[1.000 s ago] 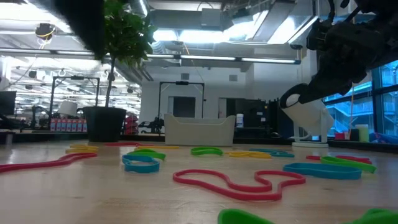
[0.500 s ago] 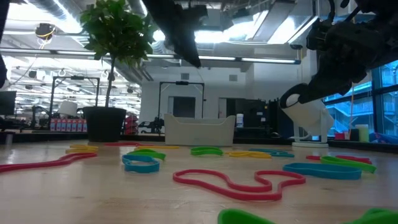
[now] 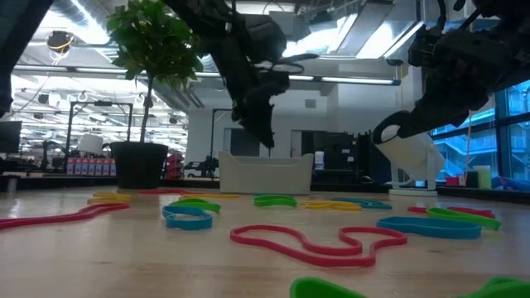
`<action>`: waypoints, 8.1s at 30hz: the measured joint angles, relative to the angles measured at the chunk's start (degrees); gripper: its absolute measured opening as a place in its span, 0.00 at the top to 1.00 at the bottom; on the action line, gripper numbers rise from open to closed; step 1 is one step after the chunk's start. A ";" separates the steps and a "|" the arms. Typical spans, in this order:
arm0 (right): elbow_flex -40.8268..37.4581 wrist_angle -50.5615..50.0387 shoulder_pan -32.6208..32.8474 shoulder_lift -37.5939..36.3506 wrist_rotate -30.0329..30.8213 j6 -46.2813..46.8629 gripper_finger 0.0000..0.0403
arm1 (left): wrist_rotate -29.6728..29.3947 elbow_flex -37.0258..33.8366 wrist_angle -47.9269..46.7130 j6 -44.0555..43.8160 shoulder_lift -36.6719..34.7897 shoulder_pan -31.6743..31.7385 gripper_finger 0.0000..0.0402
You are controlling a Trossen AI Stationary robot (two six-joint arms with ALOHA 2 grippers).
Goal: Pick and place rubber bands into bin
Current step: Put the blue rubber band into the gray bin
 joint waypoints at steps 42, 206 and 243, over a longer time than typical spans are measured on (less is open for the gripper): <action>0.00 0.17 0.00 0.02 0.02 0.08 0.98 | -6.20 2.26 1.87 0.15 9.02 -9.98 0.99; 41.83 -22.40 2.85 48.87 -29.37 -8.91 0.94 | -13.72 -68.83 24.11 -11.28 -78.44 -22.03 0.99; 55.87 -29.78 -35.12 34.96 -21.34 -40.37 1.00 | -11.42 -68.83 27.02 -10.14 -78.42 -22.01 1.00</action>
